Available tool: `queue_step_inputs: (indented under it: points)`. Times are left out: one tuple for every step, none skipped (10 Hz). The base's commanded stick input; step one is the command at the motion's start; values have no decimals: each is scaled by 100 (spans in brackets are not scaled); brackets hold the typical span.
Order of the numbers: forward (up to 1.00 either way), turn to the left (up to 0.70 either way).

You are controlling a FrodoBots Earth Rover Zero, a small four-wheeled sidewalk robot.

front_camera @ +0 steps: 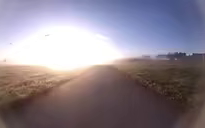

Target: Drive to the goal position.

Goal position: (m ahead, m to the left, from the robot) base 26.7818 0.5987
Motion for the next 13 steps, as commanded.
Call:
queue_step_inputs:
  points:
    - [70, 0]
    - [70, 0]
    - [70, 0]
    - [70, 0]
    - [70, 0]
    - [70, 0]
    - [70, 0]
    - [70, 0]
    - [70, 0]
    - [70, 0]
    - [70, 0]
    - [70, 0]
    - [70, 0]
